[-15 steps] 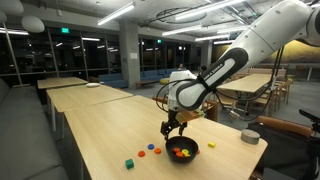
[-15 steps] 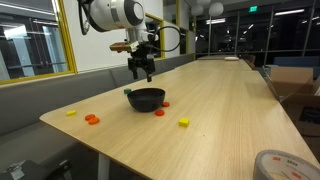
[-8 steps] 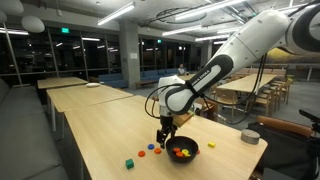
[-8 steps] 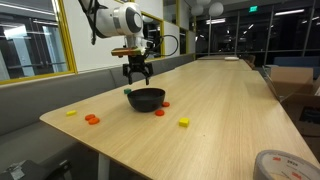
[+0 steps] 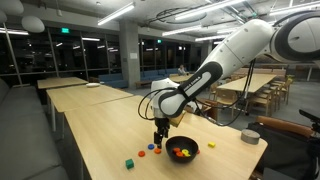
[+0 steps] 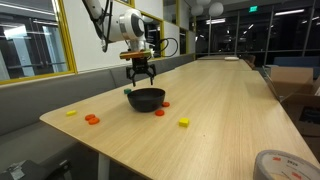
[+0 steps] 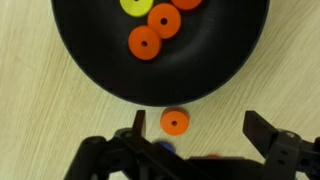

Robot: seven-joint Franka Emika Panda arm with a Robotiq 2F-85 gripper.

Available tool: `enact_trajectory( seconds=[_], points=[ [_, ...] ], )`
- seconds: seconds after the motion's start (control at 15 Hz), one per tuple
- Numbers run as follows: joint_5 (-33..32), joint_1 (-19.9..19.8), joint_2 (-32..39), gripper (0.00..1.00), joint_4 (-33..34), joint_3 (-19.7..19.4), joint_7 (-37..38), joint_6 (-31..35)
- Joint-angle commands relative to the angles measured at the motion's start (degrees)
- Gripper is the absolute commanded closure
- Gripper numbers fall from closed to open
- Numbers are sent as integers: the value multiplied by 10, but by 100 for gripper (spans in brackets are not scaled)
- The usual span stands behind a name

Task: Put some of the discs on the table in the bowl

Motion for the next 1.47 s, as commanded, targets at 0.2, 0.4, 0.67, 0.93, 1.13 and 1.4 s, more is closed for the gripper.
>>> enact_trajectory(
  seconds=[0.2,0.4,0.67,0.93,1.13,1.4],
  points=[
    [22,-5,63,0,64,-2,-16,2],
    [25,-7,89,0,84,-7,-12,3],
    [26,-11,116,0,109,-14,-7,10],
    [47,-19,131,0,122,-14,-3,26],
    [57,-20,132,0,120,-16,3,25],
    [58,-15,125,0,108,-17,11,29]
  ],
)
